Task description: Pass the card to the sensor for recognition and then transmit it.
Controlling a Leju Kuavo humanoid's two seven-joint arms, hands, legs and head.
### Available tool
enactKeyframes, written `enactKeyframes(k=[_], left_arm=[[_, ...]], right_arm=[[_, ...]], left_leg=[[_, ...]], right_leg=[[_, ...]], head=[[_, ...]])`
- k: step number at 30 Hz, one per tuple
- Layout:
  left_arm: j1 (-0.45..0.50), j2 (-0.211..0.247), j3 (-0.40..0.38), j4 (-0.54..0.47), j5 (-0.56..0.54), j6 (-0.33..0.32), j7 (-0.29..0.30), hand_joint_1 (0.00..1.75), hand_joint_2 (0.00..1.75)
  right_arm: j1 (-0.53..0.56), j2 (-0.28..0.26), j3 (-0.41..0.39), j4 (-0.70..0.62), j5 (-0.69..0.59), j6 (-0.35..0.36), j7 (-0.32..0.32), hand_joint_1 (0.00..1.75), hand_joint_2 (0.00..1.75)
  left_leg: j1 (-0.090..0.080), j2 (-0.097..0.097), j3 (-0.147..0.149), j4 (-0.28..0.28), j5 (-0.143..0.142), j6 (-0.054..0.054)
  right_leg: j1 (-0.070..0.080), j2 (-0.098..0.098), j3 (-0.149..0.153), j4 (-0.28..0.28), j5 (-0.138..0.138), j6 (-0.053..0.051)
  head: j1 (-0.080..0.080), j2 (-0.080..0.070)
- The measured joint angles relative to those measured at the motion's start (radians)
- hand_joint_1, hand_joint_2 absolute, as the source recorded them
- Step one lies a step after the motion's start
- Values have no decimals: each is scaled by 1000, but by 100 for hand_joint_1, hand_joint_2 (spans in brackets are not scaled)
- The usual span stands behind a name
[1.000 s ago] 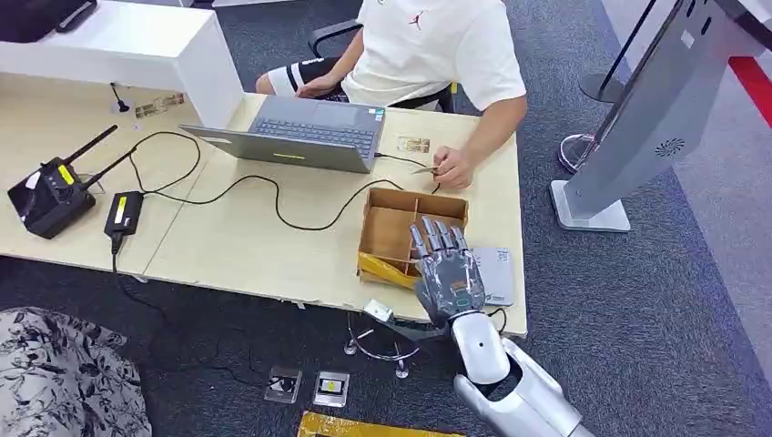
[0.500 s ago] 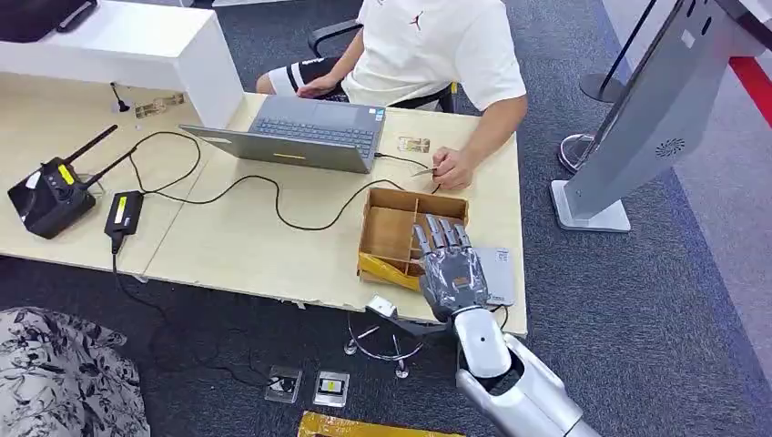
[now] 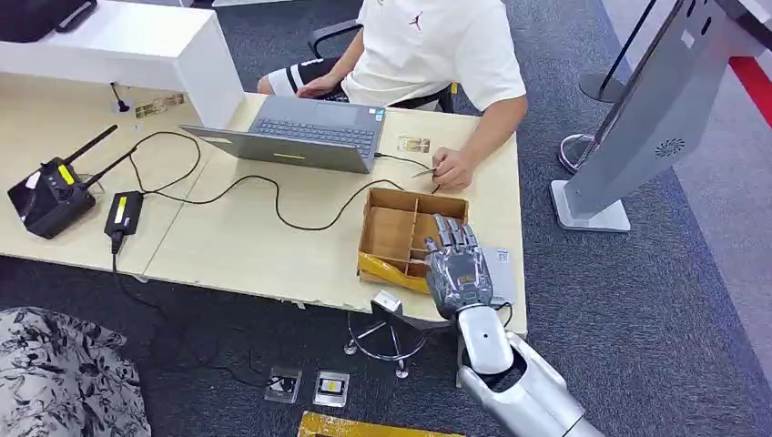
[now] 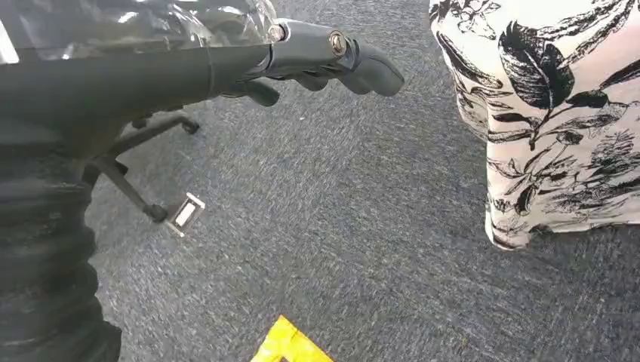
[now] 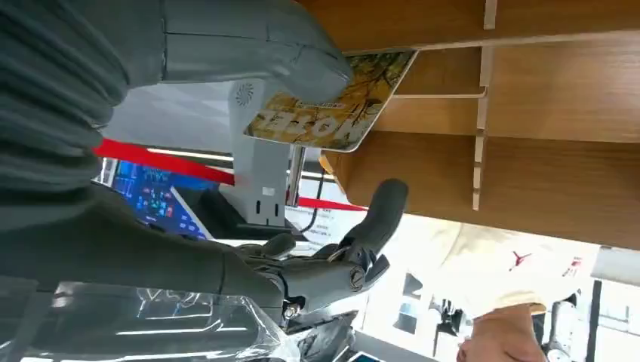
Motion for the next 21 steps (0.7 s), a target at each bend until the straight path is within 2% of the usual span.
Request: enactKeyframes(k=[13, 14, 16, 17, 19, 21], left_arm=[[0, 0, 0, 0, -8, 0, 8, 0, 175], [0, 0, 0, 0, -8, 0, 12, 0, 175], [0, 0, 0, 0, -9, 0, 14, 0, 175], [0, 0, 0, 0, -9, 0, 14, 0, 175], [0, 0, 0, 0, -9, 0, 14, 0, 175], [0, 0, 0, 0, -6, 0, 14, 0, 175]], right_arm=[[0, 0, -10, 7, 0, 0, 2, 59, 175], [0, 0, -10, 9, 0, 0, 2, 65, 175], [-1, 3, -10, 14, 0, 0, 2, 65, 175], [-1, 4, -10, 16, 0, 0, 2, 73, 175], [-1, 8, -10, 19, 0, 0, 2, 65, 175], [-3, 8, -10, 24, 0, 2, 2, 65, 175]], left_leg=[[0, 0, 0, 0, 0, 0], [0, 0, 0, 0, 0, 0], [0, 0, 0, 0, 0, 0], [0, 0, 0, 0, 0, 0], [0, 0, 0, 0, 0, 0], [0, 0, 0, 0, 0, 0]], right_leg=[[0, 0, 0, 0, 0, 0], [0, 0, 0, 0, 0, 0], [0, 0, 0, 0, 0, 0], [0, 0, 0, 0, 0, 0], [0, 0, 0, 0, 0, 0], [0, 0, 0, 0, 0, 0]], head=[[0, 0], [0, 0], [0, 0], [0, 0], [0, 0], [0, 0]])
